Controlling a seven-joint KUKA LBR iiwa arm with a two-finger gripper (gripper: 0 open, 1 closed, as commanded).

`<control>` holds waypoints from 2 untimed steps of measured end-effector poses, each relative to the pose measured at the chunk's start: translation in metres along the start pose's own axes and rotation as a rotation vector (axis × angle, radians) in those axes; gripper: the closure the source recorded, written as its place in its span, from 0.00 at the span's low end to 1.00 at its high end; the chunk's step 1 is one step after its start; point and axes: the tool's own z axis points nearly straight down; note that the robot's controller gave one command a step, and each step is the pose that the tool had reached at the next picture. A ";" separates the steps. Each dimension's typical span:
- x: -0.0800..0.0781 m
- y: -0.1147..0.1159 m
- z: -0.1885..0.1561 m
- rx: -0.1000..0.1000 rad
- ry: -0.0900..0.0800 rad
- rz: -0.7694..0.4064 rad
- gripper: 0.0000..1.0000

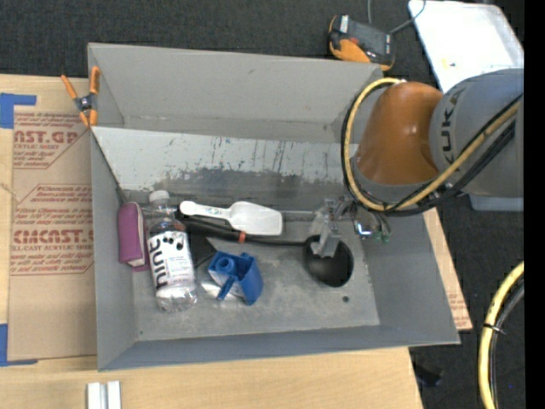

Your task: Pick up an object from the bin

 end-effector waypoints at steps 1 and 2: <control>-0.003 0.012 0.028 -0.001 -0.003 -0.245 1.00; -0.003 0.018 0.043 0.001 -0.003 -0.145 1.00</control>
Offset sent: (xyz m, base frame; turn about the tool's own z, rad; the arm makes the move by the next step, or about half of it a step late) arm 0.0018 0.0229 -0.0572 -0.3807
